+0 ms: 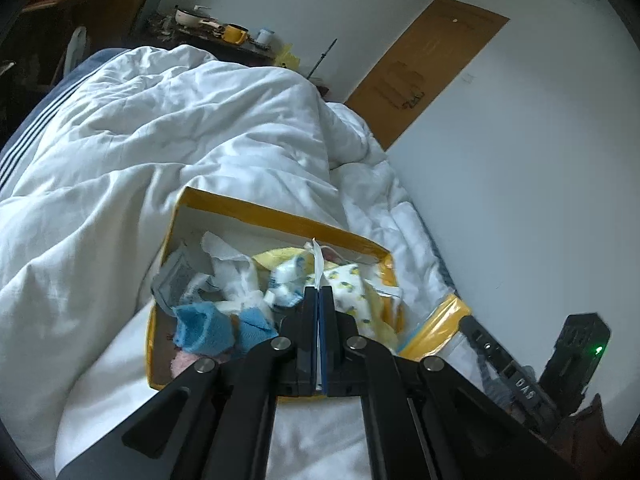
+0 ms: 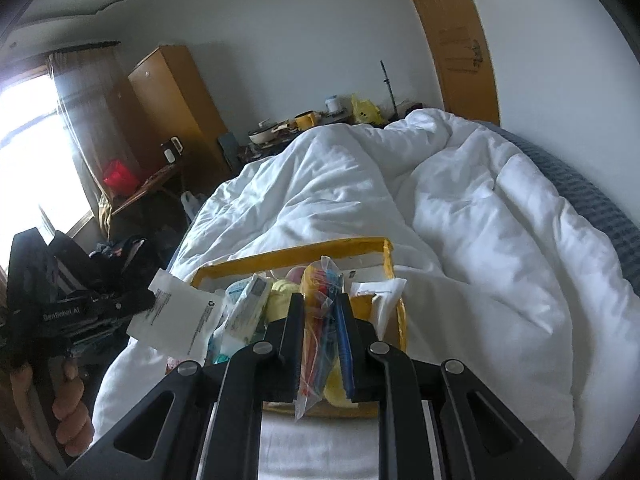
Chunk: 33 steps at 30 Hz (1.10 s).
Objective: Organize soft objects
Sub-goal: 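Drop the white sachet in the tray with left tool while right tool drops the sponge in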
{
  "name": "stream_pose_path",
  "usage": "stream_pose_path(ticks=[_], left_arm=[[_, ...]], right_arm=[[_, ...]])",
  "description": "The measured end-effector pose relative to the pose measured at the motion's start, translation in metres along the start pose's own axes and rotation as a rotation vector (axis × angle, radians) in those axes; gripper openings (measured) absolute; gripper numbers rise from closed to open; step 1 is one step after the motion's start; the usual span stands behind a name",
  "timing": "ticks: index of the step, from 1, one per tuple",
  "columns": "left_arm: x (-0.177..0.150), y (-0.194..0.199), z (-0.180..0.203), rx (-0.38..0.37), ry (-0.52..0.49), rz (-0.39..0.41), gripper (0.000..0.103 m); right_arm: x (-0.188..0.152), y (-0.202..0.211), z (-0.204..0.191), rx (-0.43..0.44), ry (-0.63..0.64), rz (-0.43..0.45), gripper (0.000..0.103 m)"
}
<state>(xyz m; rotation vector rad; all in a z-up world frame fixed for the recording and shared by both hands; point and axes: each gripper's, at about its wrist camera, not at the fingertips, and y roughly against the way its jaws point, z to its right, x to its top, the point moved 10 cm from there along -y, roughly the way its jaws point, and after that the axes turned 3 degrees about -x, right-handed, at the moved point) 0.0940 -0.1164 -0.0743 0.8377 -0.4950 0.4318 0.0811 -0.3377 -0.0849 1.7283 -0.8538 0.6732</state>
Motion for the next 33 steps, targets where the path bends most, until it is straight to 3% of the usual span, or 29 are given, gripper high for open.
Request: stream_pose_path(ticks=[5, 16, 28, 33], left_arm=[[0.005, -0.009, -0.012, 0.023, 0.034, -0.003, 0.001], [0.017, -0.031, -0.031, 0.083, 0.073, 0.005, 0.001], [0.009, -0.038, -0.033, 0.112, 0.064, -0.004, 0.001], [0.008, -0.04, -0.042, 0.132, 0.076, -0.003, 0.001]], right_arm=[[0.008, -0.014, -0.002, 0.044, -0.016, -0.011, 0.016], [0.027, -0.042, -0.008, -0.008, 0.012, -0.021, 0.016], [0.043, -0.024, 0.003, -0.146, 0.075, 0.033, 0.016], [0.035, -0.046, -0.003, -0.107, 0.042, 0.017, 0.016]])
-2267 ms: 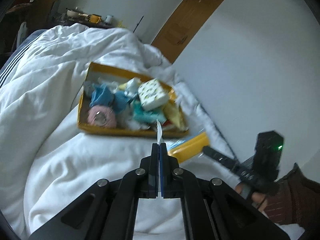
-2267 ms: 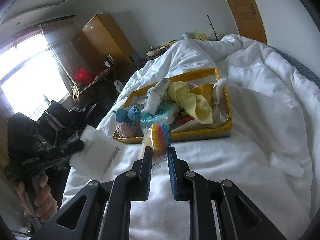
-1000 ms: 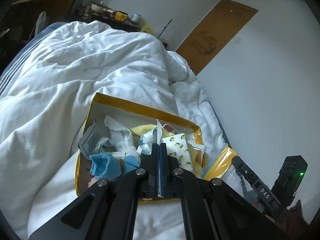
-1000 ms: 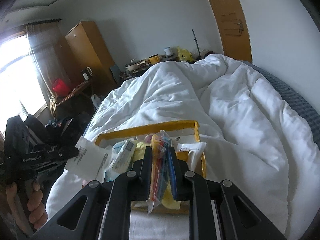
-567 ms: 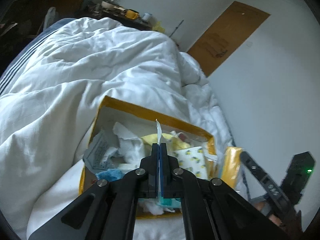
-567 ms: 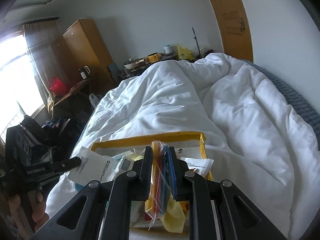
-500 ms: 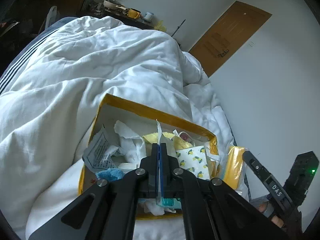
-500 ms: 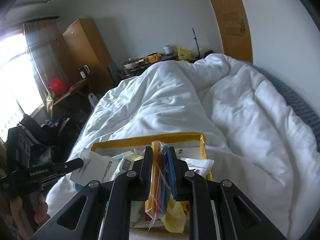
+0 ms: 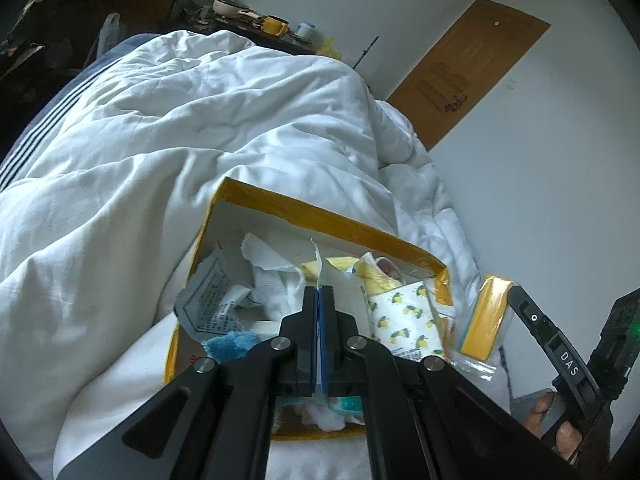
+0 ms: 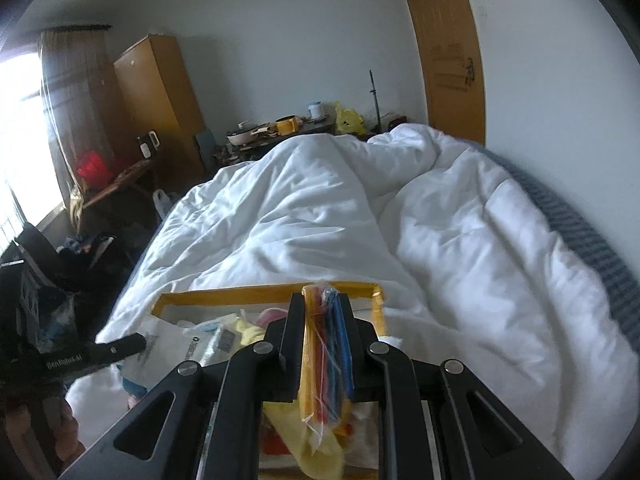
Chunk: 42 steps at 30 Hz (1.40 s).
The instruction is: Organize soft objects
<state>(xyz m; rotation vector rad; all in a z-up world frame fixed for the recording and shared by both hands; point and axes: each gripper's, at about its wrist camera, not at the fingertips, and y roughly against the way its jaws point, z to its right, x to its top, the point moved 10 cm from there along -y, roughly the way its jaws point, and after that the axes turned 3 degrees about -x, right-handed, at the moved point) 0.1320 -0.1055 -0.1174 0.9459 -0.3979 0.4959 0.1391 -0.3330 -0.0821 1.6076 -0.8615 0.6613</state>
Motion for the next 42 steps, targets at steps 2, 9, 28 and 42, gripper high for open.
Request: stream_pose_path(ticks=[2, 9, 28, 42], left_arm=[[-0.001, -0.001, -0.003, 0.018, -0.005, 0.002, 0.001], [-0.009, -0.013, -0.007, 0.077, -0.031, -0.001, 0.001], [-0.039, 0.079, 0.026, 0.124, -0.275, 0.289, 0.094], [-0.124, 0.118, 0.007, 0.267, -0.406, 0.418, 0.101]], right_arm=[[-0.008, -0.011, -0.005, 0.027, -0.022, -0.021, 0.016], [-0.032, -0.031, -0.011, 0.062, -0.072, -0.029, 0.017], [-0.106, 0.085, -0.005, 0.266, -0.135, -0.051, 0.073], [-0.138, 0.1, -0.001, 0.134, 0.006, 0.07, 0.075]])
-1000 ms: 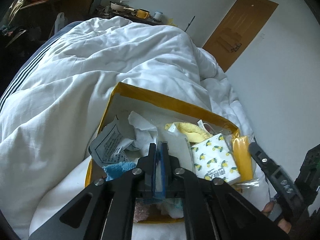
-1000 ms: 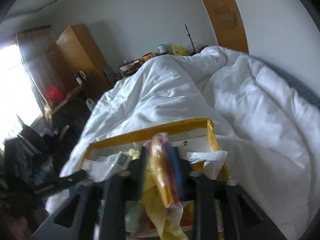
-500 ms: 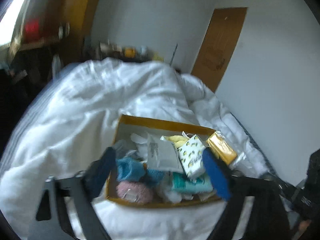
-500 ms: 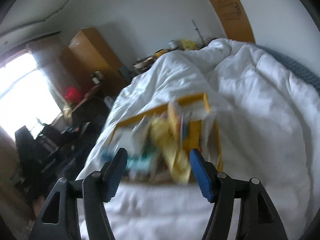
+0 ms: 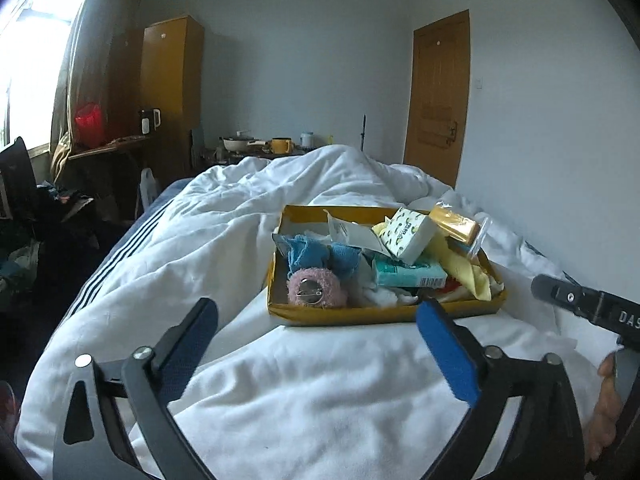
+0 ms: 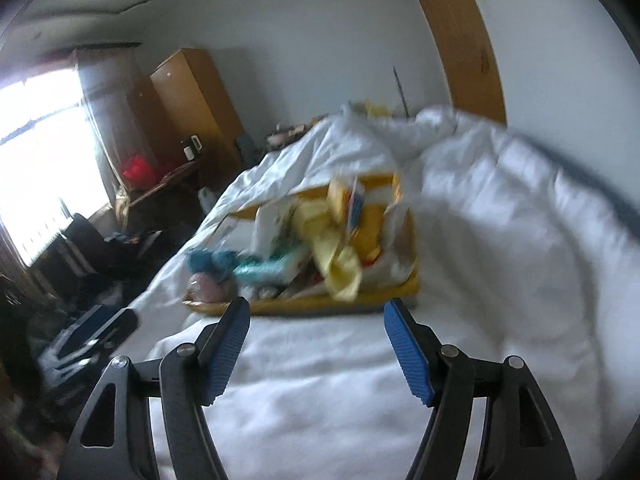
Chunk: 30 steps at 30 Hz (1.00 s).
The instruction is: Organize soft objects
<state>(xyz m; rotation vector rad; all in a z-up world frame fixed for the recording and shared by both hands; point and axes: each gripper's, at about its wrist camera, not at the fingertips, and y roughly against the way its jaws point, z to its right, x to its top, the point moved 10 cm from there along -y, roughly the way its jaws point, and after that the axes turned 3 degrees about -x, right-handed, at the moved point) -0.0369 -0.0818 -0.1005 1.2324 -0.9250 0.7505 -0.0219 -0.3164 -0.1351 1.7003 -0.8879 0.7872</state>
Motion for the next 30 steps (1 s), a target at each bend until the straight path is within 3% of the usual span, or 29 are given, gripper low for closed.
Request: stream_pose_path(ticks=[2, 6, 11, 30], left_arm=[[-0.001, 0.001, 0.003, 0.008, -0.008, 0.002, 0.101], [-0.006, 0.003, 0.008, 0.009, -0.033, -0.006, 0.101], [-0.01, 0.001, 0.01, 0.011, -0.046, -0.02, 0.101], [-0.018, -0.006, 0.015, 0.022, -0.078, -0.07, 0.101]], right_arm=[[-0.005, -0.002, -0.001, -0.011, 0.045, 0.019, 0.078], [-0.025, -0.019, -0.012, 0.009, 0.081, -0.055, 0.078], [-0.022, -0.01, -0.023, 0.003, 0.138, -0.015, 0.08], [-0.024, -0.015, -0.02, -0.003, 0.135, -0.034, 0.081]])
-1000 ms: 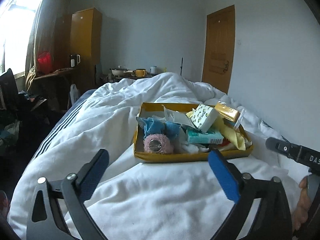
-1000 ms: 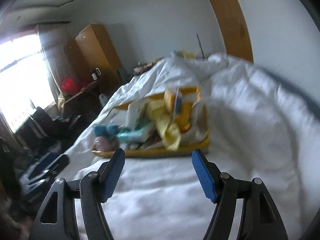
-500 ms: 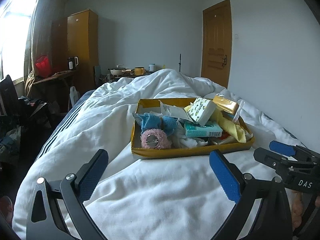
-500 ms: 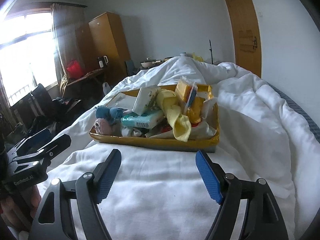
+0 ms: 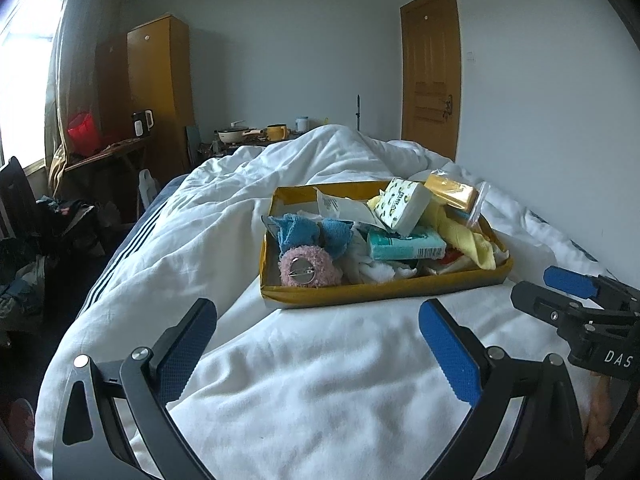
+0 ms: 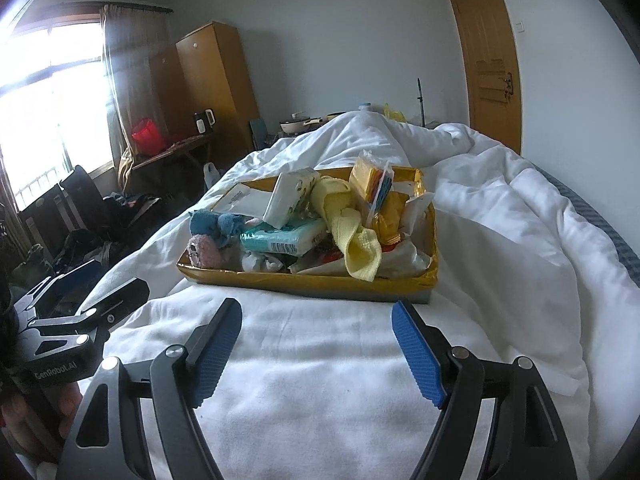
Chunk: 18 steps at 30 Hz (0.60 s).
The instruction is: Organize soft objects
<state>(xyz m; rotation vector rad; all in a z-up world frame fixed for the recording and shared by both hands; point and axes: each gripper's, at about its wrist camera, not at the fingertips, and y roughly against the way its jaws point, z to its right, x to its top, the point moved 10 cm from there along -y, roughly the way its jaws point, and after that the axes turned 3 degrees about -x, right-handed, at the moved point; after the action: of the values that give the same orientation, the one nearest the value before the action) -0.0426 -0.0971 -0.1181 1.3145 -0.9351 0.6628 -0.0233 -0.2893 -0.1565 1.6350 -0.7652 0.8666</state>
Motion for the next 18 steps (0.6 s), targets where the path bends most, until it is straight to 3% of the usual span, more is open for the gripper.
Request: stream_pose_path(ticks=[18], left_arm=[[-0.0041, -0.0061, 0.003, 0.002, -0.012, -0.026, 0.101]], right_arm=[[-0.0015, -0.0019, 0.0032, -0.003, -0.002, -0.007, 0.082]])
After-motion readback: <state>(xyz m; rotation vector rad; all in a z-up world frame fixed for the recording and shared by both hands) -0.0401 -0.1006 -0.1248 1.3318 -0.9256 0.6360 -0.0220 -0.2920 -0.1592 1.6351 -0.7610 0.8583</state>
